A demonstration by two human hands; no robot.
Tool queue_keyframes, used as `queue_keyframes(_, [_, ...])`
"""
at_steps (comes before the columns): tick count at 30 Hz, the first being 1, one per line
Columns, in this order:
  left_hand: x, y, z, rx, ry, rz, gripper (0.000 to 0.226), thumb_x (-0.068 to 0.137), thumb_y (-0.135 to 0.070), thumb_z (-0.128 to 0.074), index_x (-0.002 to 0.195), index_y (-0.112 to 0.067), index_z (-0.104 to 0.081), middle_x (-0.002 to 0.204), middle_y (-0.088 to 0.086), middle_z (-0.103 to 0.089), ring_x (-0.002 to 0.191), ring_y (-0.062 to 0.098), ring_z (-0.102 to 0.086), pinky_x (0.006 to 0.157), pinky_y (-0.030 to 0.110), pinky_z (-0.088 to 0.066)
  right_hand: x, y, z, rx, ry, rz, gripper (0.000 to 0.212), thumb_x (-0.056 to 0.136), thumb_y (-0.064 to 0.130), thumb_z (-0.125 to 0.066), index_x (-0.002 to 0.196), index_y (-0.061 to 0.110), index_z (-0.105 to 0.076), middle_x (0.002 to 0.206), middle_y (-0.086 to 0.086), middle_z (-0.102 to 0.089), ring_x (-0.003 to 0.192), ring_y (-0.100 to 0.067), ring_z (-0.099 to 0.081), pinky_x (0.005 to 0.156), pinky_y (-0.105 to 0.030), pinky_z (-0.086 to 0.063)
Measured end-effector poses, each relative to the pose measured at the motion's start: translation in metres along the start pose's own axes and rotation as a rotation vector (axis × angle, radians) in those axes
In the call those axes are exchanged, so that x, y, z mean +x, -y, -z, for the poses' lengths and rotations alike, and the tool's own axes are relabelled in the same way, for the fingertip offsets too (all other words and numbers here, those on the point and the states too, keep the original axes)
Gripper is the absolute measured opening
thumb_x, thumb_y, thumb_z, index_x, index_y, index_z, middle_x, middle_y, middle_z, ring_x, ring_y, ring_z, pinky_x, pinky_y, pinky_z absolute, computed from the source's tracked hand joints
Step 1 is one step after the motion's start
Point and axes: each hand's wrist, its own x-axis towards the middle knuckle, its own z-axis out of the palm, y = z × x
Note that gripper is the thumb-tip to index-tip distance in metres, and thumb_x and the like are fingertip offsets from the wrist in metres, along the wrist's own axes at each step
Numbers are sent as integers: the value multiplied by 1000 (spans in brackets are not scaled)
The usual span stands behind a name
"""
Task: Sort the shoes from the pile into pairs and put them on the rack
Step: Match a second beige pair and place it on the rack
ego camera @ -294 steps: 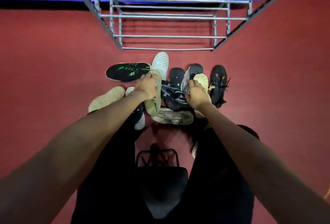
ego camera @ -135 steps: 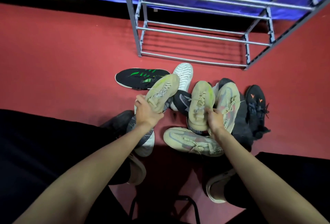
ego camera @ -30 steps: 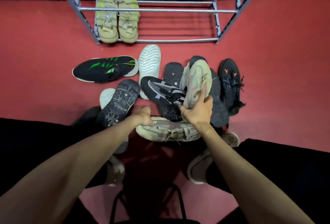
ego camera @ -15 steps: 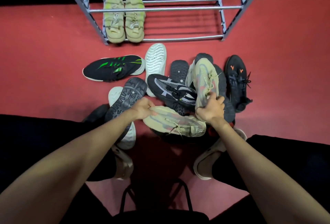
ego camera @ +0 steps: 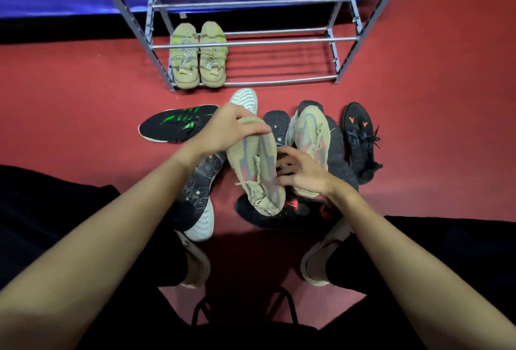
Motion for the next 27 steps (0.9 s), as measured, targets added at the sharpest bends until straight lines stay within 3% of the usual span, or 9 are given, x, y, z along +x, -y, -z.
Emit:
queue_keyframes(3, [9,-20,6,-82,-88,-9,11,76,-25,-77,77,-14,-76,74,4,-67,67,6,-56,63,24,-44,-3,18,-4,104,19,68,46,79,9,-74,119,26,-56,95,-1,-70,88,-12,-67,82,-19,-54])
queue_keyframes(6, [18,-24,7,-99,-167,-30,12,74,-33,-79,74,-27,-69,76,-10,-66,72,0,-60,70,17,-48,2,24,-4,133,-90,84,37,81,13,-72,115,12,-59,102,-15,-71,86,-18,-68,71,-21,-53])
queue_keyframes(9, [28,-18,6,-144,-181,28,37,76,-39,-76,105,-19,-66,94,0,-65,89,11,-61,82,28,-50,6,20,4,159,-139,24,30,87,11,-65,115,3,-59,107,-21,-70,92,-29,-68,70,-32,-55])
queue_keyframes(11, [28,-11,3,-205,-155,136,58,80,-41,-72,127,-14,-53,106,3,-60,96,12,-60,85,26,-49,9,15,13,163,-197,-19,29,89,13,-62,115,0,-61,107,-20,-69,92,-33,-66,72,-41,-54])
queue_keyframes(14, [13,14,-14,-154,32,345,81,73,-48,-75,138,-14,-41,118,0,-59,108,14,-58,93,26,-45,17,9,23,264,-314,-81,26,90,19,-61,103,-3,-64,88,-13,-68,72,-25,-59,56,-27,-47])
queue_keyframes(16, [-1,36,-32,-181,237,428,84,67,-54,-77,133,-11,-50,116,0,-67,109,15,-63,97,30,-48,23,9,27,381,-353,-125,21,89,23,-60,90,4,-66,75,-7,-68,61,-20,-56,52,-24,-46])
queue_keyframes(19, [-11,53,-49,-454,360,530,87,64,-66,-71,132,-15,-54,121,2,-69,112,16,-66,103,40,-49,33,6,29,515,-372,-155,20,90,27,-59,86,9,-67,70,-2,-68,53,-14,-57,51,-23,-46])
queue_keyframes(25, [-7,52,-59,-615,254,492,46,83,-14,-70,126,-5,-57,116,9,-69,108,19,-66,103,33,-47,41,-6,27,595,-413,-205,38,94,45,-50,93,10,-66,75,-3,-67,62,-14,-62,55,-22,-49])
queue_keyframes(27, [-5,57,-59,-596,175,468,43,80,-12,-74,120,-7,-61,112,8,-71,104,19,-67,101,34,-49,42,-17,23,557,-578,-217,42,98,39,-42,106,4,-64,77,-5,-67,70,-17,-64,61,-27,-50])
